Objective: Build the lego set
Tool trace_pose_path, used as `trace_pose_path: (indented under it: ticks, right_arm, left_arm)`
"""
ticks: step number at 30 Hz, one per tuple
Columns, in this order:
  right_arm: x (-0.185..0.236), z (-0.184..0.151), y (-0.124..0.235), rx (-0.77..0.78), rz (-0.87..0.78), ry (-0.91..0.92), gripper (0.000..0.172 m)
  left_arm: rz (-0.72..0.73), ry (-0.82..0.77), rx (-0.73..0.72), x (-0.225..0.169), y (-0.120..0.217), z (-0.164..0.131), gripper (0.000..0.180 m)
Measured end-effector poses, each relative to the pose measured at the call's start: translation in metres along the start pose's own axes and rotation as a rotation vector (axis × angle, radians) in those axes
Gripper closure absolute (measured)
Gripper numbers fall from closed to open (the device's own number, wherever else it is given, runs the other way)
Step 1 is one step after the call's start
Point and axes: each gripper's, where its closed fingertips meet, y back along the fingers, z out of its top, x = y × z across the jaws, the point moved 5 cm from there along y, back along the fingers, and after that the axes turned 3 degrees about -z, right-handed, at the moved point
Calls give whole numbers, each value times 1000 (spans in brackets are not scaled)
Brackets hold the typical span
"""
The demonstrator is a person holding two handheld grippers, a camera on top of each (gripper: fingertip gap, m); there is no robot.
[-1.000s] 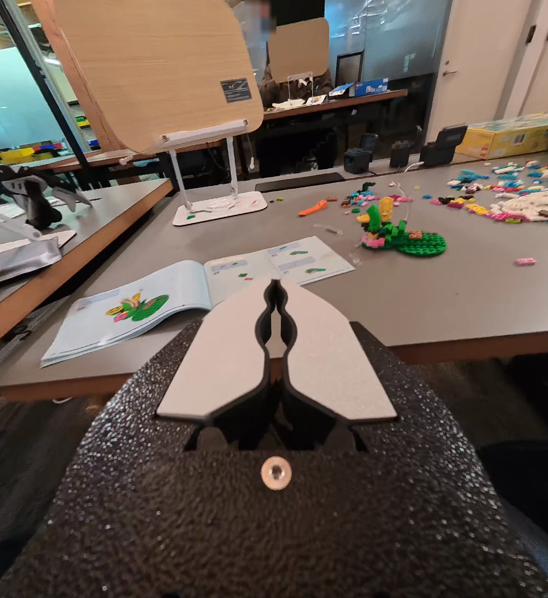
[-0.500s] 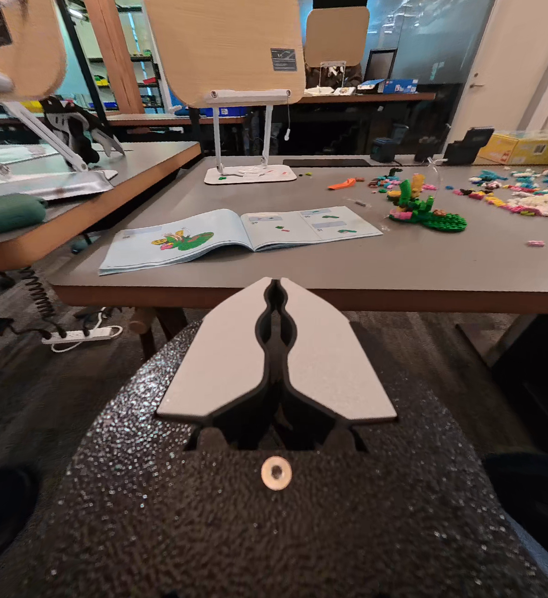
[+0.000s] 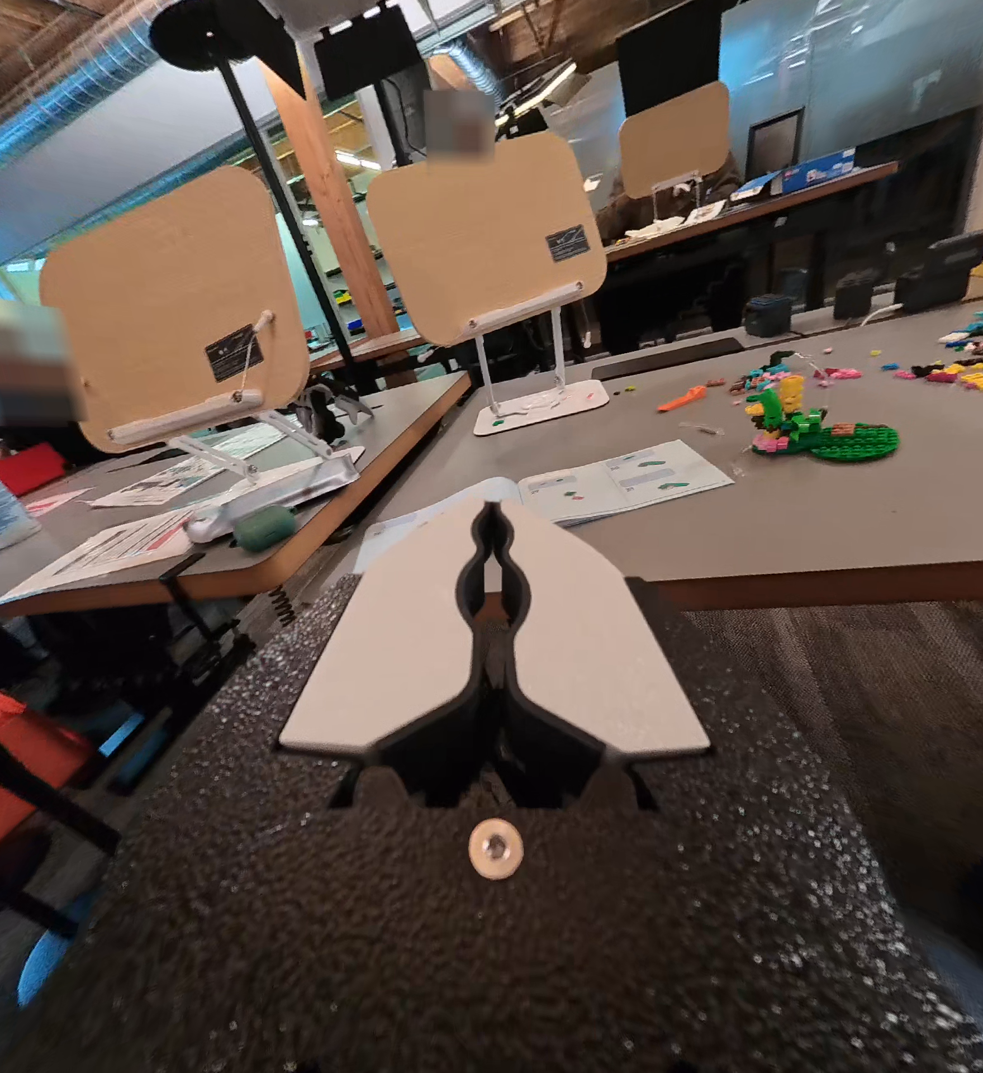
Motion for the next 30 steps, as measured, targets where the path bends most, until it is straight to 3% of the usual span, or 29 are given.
trace_pose_path:
  ticks: [1, 8, 14, 25, 30]
  right_arm:
    - [2, -1, -4, 4, 13, -12, 172]
    - [17, 24, -24, -57, 62, -27, 172]
    - [46, 38, -38, -42, 107, 35, 172]
    - [101, 69, -73, -50, 216, 31, 172]
    - [112, 72, -82, -65, 241, 38, 172]
  left_arm:
    - [9, 14, 3, 0, 4, -1, 180]
    - [-19, 185, 39, -19, 7, -26, 180]
    - [-13, 205, 79, -22, 19, -46, 180]
    - [140, 251, 173, 29, 78, -82, 180]
    - [314, 280, 220, 64, 123, -98, 180]
